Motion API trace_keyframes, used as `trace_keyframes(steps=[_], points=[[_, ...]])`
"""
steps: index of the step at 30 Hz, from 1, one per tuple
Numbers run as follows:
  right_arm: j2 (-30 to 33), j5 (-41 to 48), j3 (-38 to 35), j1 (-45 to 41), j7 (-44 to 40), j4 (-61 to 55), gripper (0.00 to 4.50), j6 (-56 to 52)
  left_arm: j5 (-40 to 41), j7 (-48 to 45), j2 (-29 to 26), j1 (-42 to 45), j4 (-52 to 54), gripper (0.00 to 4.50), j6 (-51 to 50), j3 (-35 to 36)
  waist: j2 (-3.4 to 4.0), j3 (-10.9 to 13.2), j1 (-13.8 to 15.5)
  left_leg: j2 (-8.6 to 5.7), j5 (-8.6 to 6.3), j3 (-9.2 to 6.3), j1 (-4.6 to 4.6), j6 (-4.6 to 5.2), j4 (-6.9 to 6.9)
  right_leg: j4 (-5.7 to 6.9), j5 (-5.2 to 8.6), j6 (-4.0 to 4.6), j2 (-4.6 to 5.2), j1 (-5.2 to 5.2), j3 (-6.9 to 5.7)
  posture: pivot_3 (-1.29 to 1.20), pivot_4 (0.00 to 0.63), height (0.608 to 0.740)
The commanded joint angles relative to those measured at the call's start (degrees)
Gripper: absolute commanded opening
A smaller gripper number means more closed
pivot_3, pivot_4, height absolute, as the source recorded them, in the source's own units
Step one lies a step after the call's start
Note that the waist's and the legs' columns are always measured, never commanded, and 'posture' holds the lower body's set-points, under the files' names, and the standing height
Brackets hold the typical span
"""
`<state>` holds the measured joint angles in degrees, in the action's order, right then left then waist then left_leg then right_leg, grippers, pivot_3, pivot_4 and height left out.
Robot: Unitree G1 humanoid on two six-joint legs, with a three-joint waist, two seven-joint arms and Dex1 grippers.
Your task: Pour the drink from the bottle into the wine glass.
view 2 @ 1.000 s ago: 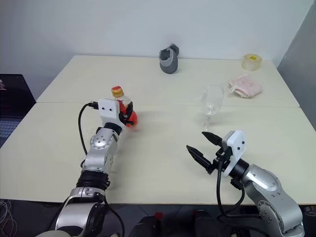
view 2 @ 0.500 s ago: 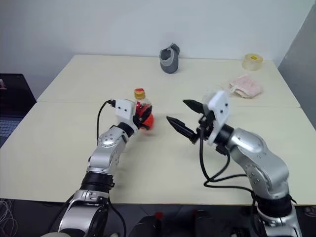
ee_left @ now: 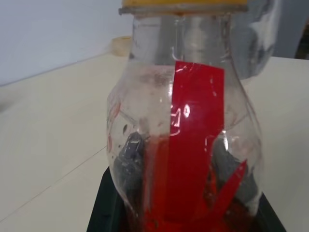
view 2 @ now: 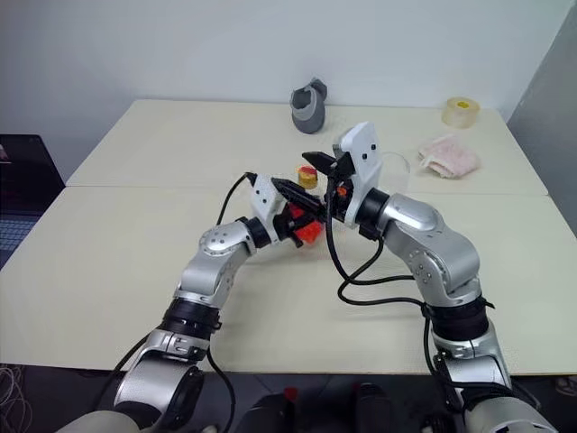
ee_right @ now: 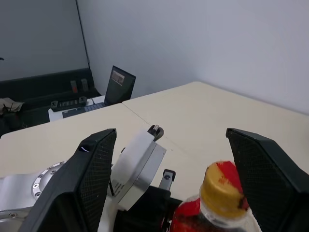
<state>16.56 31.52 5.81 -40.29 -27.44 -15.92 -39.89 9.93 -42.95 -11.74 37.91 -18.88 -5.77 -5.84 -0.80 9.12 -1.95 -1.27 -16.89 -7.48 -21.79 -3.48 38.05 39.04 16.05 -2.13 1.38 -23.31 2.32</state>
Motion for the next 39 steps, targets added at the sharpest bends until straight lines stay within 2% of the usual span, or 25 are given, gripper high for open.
trace_keyframes(steps=[1, 20, 21, 23, 25, 28, 35, 39], points=[[-0.23, -0.91, -0.47, -2.05, -0.66, 0.69, 3.89, 1.01, 1.76, -2.80, 0.58, 2.67, 1.45, 1.04, 1.82, -0.12, 0.01, 0.01, -0.02, 0.00, 0.00, 0.00, 0.00, 0.00, 0.00, 0.00, 0.00, 0.00, 0.00, 0.00, 0.00, 0.00, 0.150, 0.740], [-0.45, -3.46, -2.45, -2.21, 0.12, 3.91, 3.89, 0.54, 1.81, -5.31, 2.09, 4.69, 0.40, 1.04, 2.88, 0.20, 0.01, 0.01, -0.07, 0.00, -0.01, -0.07, 0.00, 0.03, -0.01, 0.01, 0.00, 0.00, 0.00, -0.02, 0.01, 0.00, 0.150, 0.740], [-0.65, -3.36, -2.70, -2.37, 0.31, 4.08, 3.50, 0.52, 1.79, -5.31, 2.08, 4.79, 0.30, 1.04, 2.92, 0.23, 0.01, 0.01, -0.07, 0.00, -0.01, -0.08, 0.00, 0.03, -0.01, 0.01, 0.00, 0.00, 0.00, -0.02, 0.01, 0.00, 0.150, 0.740], [-0.70, -3.17, -2.85, -2.60, 0.17, 4.20, 3.01, 0.35, 1.73, -5.32, 2.09, 4.85, 0.26, 1.04, 2.97, 0.23, 0.01, 0.01, -0.08, 0.00, -0.01, -0.08, -0.01, 0.03, 0.00, 0.01, 0.00, 0.00, 0.00, -0.02, 0.01, 0.00, 0.150, 0.740], [-0.96, -2.75, -3.20, -2.70, 0.21, 4.16, 2.21, -0.03, 1.69, -5.31, 2.10, 4.69, 0.52, 1.04, 2.88, 0.18, 0.01, 0.01, -0.07, 0.00, -0.01, -0.07, -0.01, 0.03, -0.01, 0.01, 0.00, 0.00, 0.00, -0.02, 0.01, 0.00, 0.150, 0.740], [-1.34, -2.59, -3.58, -2.92, 0.26, 4.00, 1.28, -0.26, 1.68, -5.20, 2.13, 4.16, 1.29, 1.04, 2.65, -0.01, 0.01, 0.01, -0.08, 0.00, -0.01, -0.08, 0.00, 0.03, -0.01, 0.01, 0.00, 0.00, 0.00, -0.02, 0.02, 0.00, 0.150, 0.740], [-1.67, -1.93, -3.26, -3.36, -0.65, 2.03, 1.29, -0.97, 2.74, -5.28, 1.39, 0.25, 7.96, 1.04, -0.51, -0.48, 0.02, 0.01, -0.12, 0.01, -0.01, -0.09, -0.01, 0.03, -0.01, 0.02, 0.00, 0.00, 0.00, -0.04, 0.02, 0.00, 0.150, 0.740], [-1.26, 2.95, -2.53, -3.82, -8.35, -0.92, 1.29, -0.96, 5.80, -7.78, -1.09, -4.91, 17.00, 1.04, -3.99, -0.78, 0.03, 0.02, -0.43, 0.03, -0.01, -0.12, -0.01, 0.03, -0.04, 0.02, 0.00, 0.00, 0.00, -0.06, 0.03, 0.00, 0.150, 0.740]])
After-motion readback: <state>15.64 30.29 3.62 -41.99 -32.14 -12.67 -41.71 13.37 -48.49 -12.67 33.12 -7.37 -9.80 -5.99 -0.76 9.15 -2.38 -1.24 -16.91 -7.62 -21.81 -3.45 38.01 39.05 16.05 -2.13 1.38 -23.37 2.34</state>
